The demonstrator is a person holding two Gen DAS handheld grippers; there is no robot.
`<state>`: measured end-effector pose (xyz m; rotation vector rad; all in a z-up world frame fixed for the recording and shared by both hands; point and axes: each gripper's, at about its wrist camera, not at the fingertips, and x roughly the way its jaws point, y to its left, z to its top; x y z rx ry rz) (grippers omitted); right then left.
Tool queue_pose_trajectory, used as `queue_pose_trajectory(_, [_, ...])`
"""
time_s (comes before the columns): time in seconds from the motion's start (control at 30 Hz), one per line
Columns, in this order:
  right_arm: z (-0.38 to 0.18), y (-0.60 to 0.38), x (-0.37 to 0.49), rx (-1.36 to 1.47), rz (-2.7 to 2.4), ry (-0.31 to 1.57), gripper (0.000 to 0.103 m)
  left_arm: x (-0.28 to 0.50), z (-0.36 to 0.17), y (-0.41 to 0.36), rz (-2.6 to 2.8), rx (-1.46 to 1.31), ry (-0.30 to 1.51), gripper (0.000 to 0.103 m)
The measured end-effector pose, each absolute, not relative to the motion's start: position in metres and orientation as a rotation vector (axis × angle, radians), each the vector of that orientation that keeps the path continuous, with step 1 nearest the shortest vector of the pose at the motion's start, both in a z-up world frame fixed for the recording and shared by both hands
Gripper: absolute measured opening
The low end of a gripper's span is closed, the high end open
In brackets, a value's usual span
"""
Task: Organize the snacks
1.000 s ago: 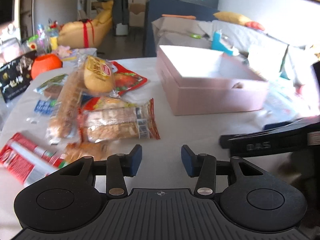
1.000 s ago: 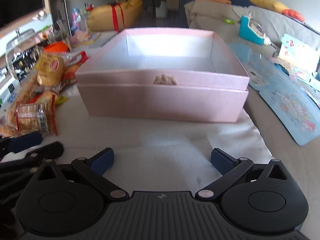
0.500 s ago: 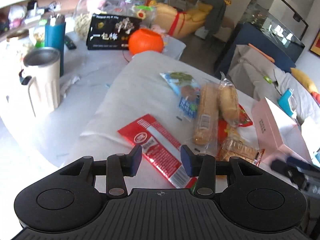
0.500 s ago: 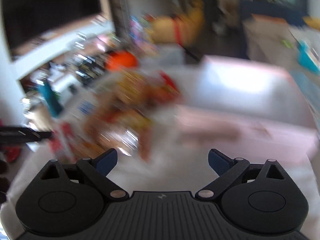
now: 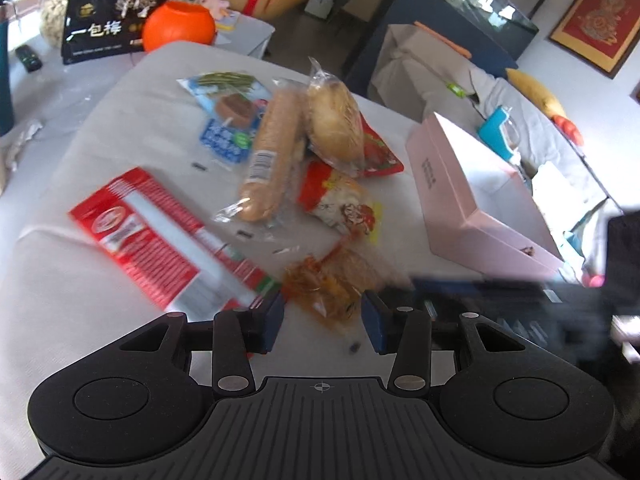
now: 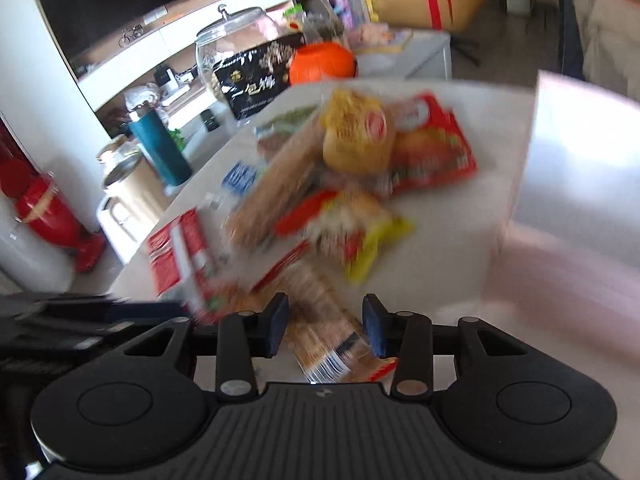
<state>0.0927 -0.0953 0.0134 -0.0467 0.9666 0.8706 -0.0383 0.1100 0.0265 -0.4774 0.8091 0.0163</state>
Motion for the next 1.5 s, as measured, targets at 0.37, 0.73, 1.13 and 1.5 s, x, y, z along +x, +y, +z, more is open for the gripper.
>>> queue_pose_trajectory(0.37, [0.023,-0.119,0.047,-0.204,0.868,0.781,0.046,-0.027,0.023,0.078,0.072,-0.136,0.818,0.028])
queue_pose_trajectory(0.73, [0.003,-0.092,0.066,-0.196,0.846,0.821,0.046,-0.044,0.022,0.088,0.030,-0.111,0.849,0.030])
queue_pose_trajectory(1.13, [0.082,-0.156,0.060,-0.023,0.887,0.701,0.034,-0.034,0.064,0.062,-0.105,-0.178,0.741,0.024])
queue_pose_trajectory(1.5, [0.220,-0.232,0.150,0.036,0.600,0.508,0.055,0.101,0.177,-0.008,-0.340,-0.340,0.584,0.030])
